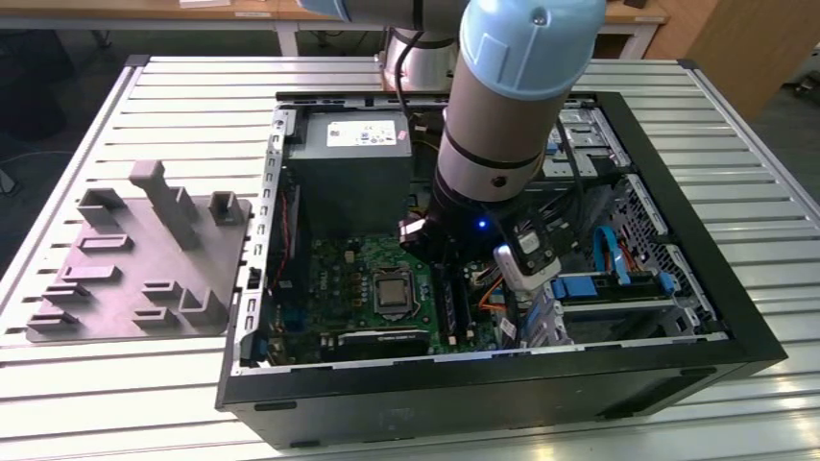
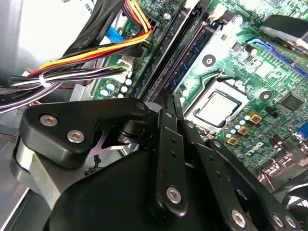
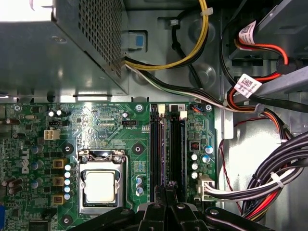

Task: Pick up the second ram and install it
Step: 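Insert the second ram into the second slot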

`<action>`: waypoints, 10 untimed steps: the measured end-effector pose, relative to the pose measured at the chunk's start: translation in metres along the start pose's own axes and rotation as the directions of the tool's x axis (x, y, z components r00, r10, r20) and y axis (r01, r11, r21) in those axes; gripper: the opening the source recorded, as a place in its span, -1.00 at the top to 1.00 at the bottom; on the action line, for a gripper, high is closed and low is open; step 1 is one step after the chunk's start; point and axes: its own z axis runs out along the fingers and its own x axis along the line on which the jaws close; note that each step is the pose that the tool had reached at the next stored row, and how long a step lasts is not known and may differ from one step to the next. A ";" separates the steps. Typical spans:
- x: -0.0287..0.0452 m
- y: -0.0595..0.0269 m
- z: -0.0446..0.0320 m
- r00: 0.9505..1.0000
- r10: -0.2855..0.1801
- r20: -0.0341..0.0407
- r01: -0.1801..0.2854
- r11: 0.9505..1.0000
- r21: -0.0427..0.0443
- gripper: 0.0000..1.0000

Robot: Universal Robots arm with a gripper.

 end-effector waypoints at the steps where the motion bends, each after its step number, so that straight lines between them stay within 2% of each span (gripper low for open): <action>1: 0.0000 0.0000 0.0005 1.000 0.000 0.000 0.000 1.000 0.000 0.77; 7: 0.0000 0.0000 0.0017 1.000 0.000 0.000 0.000 1.000 0.001 0.77; 10: 0.0000 -0.0001 0.0025 1.000 0.000 0.000 0.000 1.000 0.004 0.77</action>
